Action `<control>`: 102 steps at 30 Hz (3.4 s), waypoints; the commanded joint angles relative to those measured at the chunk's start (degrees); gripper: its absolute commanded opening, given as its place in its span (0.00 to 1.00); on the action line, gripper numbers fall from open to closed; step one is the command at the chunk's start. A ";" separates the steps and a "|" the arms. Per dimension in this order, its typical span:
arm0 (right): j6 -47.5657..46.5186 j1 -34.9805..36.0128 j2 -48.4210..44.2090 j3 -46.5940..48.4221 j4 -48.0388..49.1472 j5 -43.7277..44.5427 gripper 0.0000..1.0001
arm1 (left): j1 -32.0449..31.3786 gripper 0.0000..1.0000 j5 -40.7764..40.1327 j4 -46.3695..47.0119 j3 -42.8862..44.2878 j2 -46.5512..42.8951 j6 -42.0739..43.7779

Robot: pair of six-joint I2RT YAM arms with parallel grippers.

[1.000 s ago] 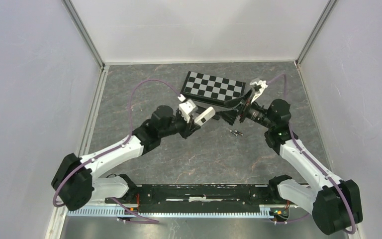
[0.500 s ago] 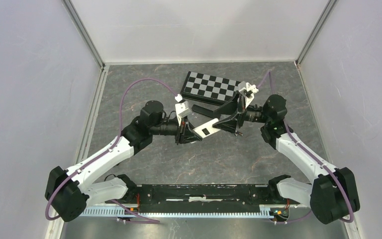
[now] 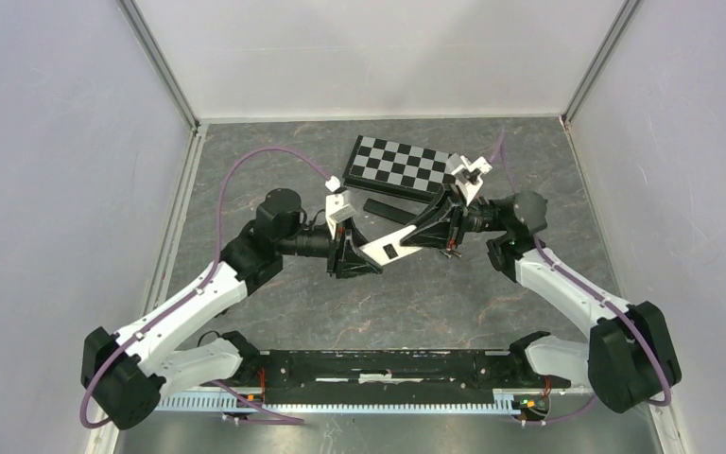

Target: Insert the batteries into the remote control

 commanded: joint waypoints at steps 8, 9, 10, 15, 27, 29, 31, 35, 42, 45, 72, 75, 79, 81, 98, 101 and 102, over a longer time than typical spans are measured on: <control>49.24 1.28 11.08 2.87 56.43 10.46 0.00 | 0.16 0.93 -9.43 21.42 -0.56 -2.38 -20.39; 45.73 1.42 10.58 2.22 52.21 11.74 0.00 | 0.15 0.95 -11.70 23.89 -1.29 -2.38 -22.85; 41.55 1.43 9.64 1.73 46.26 12.99 0.00 | 0.16 0.95 -14.15 25.56 -1.74 -2.40 -24.82; 17.37 1.86 0.96 1.03 11.90 25.21 0.00 | 0.16 0.95 -24.57 30.01 -3.55 -1.35 -36.48; 22.73 5.75 -5.75 -6.99 1.41 48.11 0.00 | 0.07 0.84 -30.39 52.27 -8.62 5.67 -54.64; 23.97 6.62 -6.40 -8.76 0.98 51.20 0.00 | 0.03 0.79 -31.06 52.65 -8.70 5.89 -55.01; 24.33 7.34 -7.05 -10.07 0.53 54.19 0.00 | 0.07 0.70 -31.44 53.20 -8.87 5.98 -55.94; 25.06 7.54 -7.61 -11.22 -1.11 57.16 0.00 | 0.07 0.53 -31.14 54.09 -9.22 6.55 -58.59; 30.43 8.28 -8.03 -14.93 1.75 62.58 0.00 | -0.06 0.59 -29.41 60.38 -9.85 9.59 -65.39; 32.84 8.42 -8.60 -16.52 4.38 66.01 0.00 | -0.32 0.64 -29.99 63.99 -11.04 11.10 -67.62; 23.92 11.13 -7.47 -14.32 -7.07 59.91 0.16 | -2.18 0.02 -32.31 63.31 -10.13 14.49 -67.69; 21.60 10.47 -9.09 -16.12 -8.04 59.10 0.46 | -0.98 0.02 -29.51 61.57 -9.58 14.15 -66.12; 20.83 8.55 -9.94 -16.20 -12.51 56.75 0.48 | 1.93 0.02 -23.85 60.09 -9.21 13.43 -65.43; 21.36 7.74 -9.95 -16.99 -13.26 56.32 0.42 | 3.46 0.02 -21.48 60.26 -9.22 12.93 -65.62; 26.57 6.88 -4.30 -21.56 0.88 47.81 0.35 | 7.75 0.02 -15.44 69.98 -9.28 15.56 -73.61; 25.65 6.88 -4.41 -21.98 0.90 47.65 0.30 | 8.23 0.02 -15.22 70.02 -9.09 15.28 -73.95; 24.79 6.88 -4.55 -21.71 0.15 47.69 0.27 | 8.35 0.02 -15.35 69.89 -9.05 15.08 -74.18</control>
